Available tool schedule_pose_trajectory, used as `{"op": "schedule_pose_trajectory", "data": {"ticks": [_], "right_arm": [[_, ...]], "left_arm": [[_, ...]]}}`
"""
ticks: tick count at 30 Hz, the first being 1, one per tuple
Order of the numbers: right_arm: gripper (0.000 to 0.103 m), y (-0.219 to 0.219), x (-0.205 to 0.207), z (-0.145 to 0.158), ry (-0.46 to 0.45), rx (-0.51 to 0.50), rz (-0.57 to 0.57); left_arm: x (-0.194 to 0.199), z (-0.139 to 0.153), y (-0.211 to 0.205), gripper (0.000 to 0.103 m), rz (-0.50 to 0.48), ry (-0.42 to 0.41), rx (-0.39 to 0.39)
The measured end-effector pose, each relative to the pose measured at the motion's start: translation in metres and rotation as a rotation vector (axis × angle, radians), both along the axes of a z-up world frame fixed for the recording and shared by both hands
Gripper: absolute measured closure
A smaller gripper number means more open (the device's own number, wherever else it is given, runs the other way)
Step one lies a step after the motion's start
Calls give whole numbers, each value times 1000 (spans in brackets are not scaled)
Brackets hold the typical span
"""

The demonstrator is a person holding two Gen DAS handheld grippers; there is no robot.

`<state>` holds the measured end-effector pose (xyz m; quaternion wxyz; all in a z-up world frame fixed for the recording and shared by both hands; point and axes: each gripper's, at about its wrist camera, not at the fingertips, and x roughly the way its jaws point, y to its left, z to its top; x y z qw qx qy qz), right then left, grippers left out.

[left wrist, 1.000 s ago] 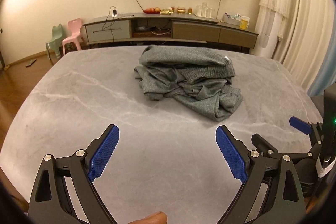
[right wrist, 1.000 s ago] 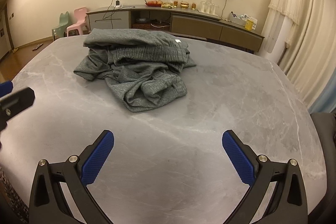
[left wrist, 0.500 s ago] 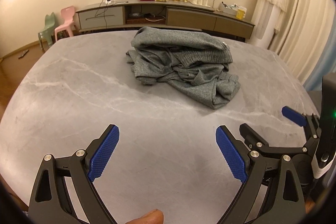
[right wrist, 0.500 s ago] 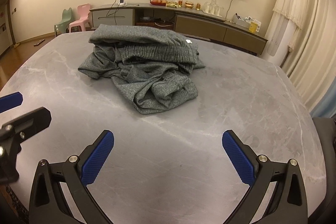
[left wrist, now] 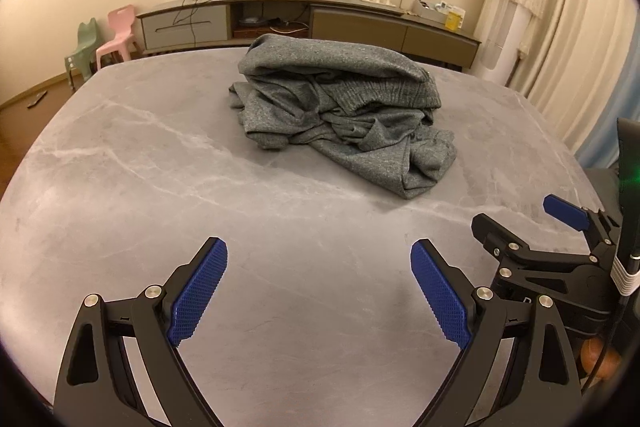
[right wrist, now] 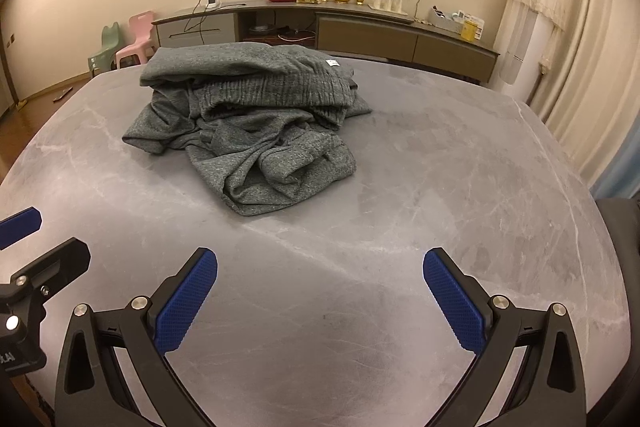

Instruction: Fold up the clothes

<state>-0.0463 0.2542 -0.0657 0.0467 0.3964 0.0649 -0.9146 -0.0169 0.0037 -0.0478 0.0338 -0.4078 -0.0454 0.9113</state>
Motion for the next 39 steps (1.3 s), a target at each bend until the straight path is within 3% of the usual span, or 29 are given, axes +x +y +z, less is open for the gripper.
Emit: {"op": "schedule_pose_trajectory", "data": {"ticks": [7, 8, 9, 10, 11, 13, 15, 18, 21, 29, 31, 32, 33, 34, 35, 36, 39], "right_arm": [[0, -1, 0, -1, 0, 15, 6], [0, -1, 1, -1, 2, 15, 11], [0, -2, 1, -1, 5, 15, 16], [2, -3, 2, 0, 10, 14, 21], [7, -4, 3, 1, 13, 15, 28], [47, -7, 4, 2, 13, 28, 40], [68, -8, 3, 0, -3, 29, 45], [87, -8, 2, -2, -21, 12, 57], [95, -9, 3, -1, -12, 14, 62], [96, -7, 0, 1, -10, 10, 54], [92, -7, -1, 0, -20, 13, 47], [87, -7, -2, -1, -25, 14, 44], [69, -7, -3, -2, -31, 9, 43], [42, -7, -4, -3, -40, -1, 44], [33, -6, -4, -4, -46, -11, 45], [29, -5, -5, -5, -48, -18, 46], [29, -3, -13, -7, -66, -37, 54]], "left_arm": [[3, 0, -1, 12, 0, 15, -3], [3, 0, -1, 25, -2, 15, -7], [3, 0, 0, 45, -3, 15, -12], [3, 0, 0, 54, -4, 10, -13], [3, -2, -1, 60, -6, 2, -10], [2, -3, -1, 70, -15, -5, 3], [3, -4, 0, 90, -30, -5, 11], [5, -2, 4, 96, -49, 8, 13], [7, 0, 7, 97, -54, 17, 14], [5, -5, 11, 97, -53, -4, 10], [1, -3, 13, 86, -59, -7, 4], [-4, 1, 13, 65, -64, -5, -6], [-9, 5, 13, 39, -69, -3, -16], [-14, 9, 14, 33, -73, 0, -25], [-19, 13, 14, 31, -78, 2, -35], [-24, 16, 14, 31, -83, 5, -45], [-40, 28, 15, 27, -98, 12, -74]]}}
